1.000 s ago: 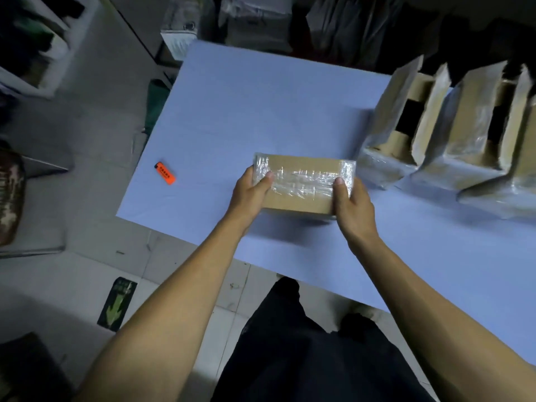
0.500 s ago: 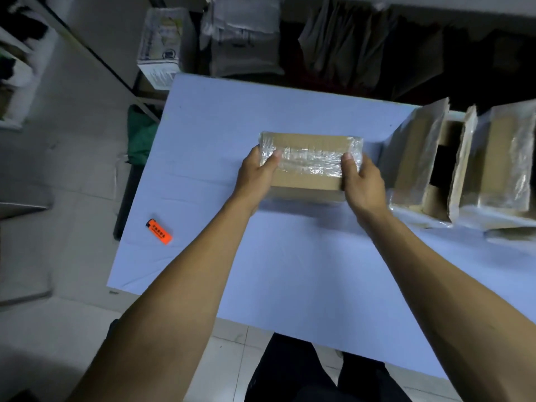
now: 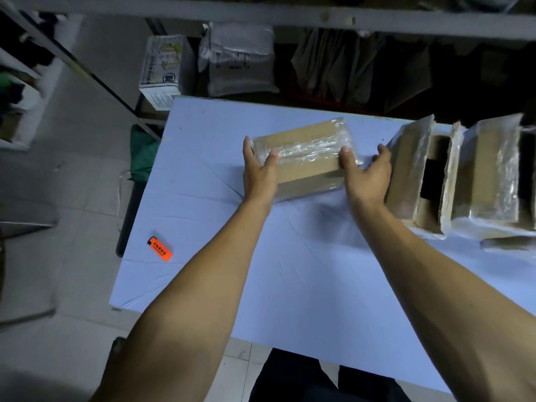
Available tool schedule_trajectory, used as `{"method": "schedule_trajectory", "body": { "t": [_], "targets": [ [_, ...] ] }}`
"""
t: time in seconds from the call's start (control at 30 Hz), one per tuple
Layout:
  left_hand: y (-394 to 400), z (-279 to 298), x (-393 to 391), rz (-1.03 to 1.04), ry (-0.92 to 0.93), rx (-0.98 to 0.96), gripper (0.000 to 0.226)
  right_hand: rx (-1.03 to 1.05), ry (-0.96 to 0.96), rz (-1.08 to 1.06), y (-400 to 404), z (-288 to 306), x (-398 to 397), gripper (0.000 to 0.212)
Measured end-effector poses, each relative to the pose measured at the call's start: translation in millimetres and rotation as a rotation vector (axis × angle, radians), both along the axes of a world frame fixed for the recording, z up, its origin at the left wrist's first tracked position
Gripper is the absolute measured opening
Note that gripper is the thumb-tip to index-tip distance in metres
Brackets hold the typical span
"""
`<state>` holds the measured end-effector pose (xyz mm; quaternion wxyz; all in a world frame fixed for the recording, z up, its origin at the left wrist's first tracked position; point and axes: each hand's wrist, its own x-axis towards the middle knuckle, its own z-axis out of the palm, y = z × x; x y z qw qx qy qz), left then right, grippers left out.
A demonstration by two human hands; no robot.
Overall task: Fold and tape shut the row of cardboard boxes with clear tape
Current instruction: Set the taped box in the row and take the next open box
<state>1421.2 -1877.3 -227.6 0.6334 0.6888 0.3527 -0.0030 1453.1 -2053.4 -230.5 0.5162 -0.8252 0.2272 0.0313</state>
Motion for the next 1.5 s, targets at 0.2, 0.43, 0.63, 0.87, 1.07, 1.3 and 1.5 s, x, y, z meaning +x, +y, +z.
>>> {"method": "schedule_trajectory", "body": {
  "t": [0.2,0.43,0.63,0.87,1.07,1.3,1.5],
  "targets": [
    [-18,12,-27,0.136,0.102,-0.009,0.038,0.195,0.116,-0.039,5,-9,-15,0.079],
    [3,14,-50,-0.303,0.297,0.096,0.053,0.244,0.135,0.139,2,2,-4,0.078],
    [-7,15,-16,-0.429,0.178,0.122,0.056,0.190,0.070,0.209,5,-2,-63,0.059],
    [-27,-4,-38,-0.352,0.105,0.061,0.052,0.299,0.138,0.201,-3,-4,-59,0.069],
    [-24,-15,-13,-0.379,0.006,-0.035,0.039,0.289,0.117,0.304,8,-8,-49,0.065],
    [-12,-30,20,-0.402,-0.046,-0.057,0.032,0.236,0.055,0.353,16,-23,-11,0.067],
    [-14,-13,17,-0.418,-0.007,0.106,0.051,0.057,0.094,0.405,11,-6,-15,0.067]
  ]
}}
